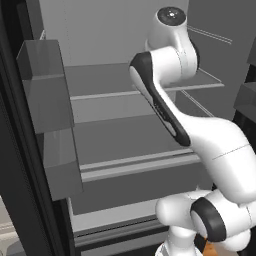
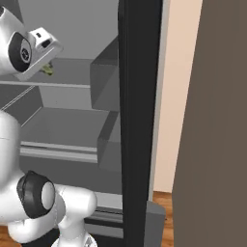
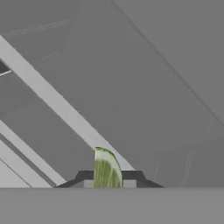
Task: There is a bowl on the dining counter. Grab a lemon wedge from the fridge and place it in the bowl. Then get the liquor bottle and glass cup from the cabinet and place them next to the bowl.
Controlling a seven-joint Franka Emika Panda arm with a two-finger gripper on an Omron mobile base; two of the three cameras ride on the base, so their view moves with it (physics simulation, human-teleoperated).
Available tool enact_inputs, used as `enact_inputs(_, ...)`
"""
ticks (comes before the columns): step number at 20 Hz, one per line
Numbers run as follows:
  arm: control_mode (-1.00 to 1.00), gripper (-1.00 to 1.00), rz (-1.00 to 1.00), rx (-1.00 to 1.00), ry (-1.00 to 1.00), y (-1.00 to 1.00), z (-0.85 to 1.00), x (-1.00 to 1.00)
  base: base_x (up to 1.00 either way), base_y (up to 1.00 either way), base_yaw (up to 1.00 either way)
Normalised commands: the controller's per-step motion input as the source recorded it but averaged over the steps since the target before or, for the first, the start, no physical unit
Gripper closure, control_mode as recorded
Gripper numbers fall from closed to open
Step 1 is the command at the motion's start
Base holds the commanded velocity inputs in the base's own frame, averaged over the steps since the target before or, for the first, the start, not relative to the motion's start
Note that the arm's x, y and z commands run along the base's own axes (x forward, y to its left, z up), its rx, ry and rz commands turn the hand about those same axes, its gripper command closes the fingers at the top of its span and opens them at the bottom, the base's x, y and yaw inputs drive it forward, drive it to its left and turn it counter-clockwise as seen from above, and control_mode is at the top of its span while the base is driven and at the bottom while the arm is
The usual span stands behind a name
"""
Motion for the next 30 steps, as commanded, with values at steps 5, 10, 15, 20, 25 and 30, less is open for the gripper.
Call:
enact_inputs(5, -1.00, 1.00, 0.09, -0.15, -0.15, -0.32, 0.24, -0.94, 0.00, 0.00, 0.00)
enact_inputs(10, -1.00, 1.00, 0.12, -0.15, -0.20, -0.16, 0.37, -0.86, 0.00, 0.00, 0.00)
enact_inputs(15, -1.00, 1.00, 0.09, -0.20, -0.12, 0.00, 0.21, -0.59, 0.00, 0.00, 0.00)
enact_inputs(20, -1.00, 1.00, 0.10, -0.22, -0.08, 0.00, 0.00, -0.13, 0.00, 0.00, 0.00)
enact_inputs(25, -1.00, 1.00, 0.10, -0.21, -0.11, 0.00, 0.00, -0.05, 0.00, 0.00, 0.00)
enact_inputs(30, -1.00, 1.00, 0.02, -0.15, -0.02, 0.00, 0.01, -0.01, 0.00, 0.00, 0.00)
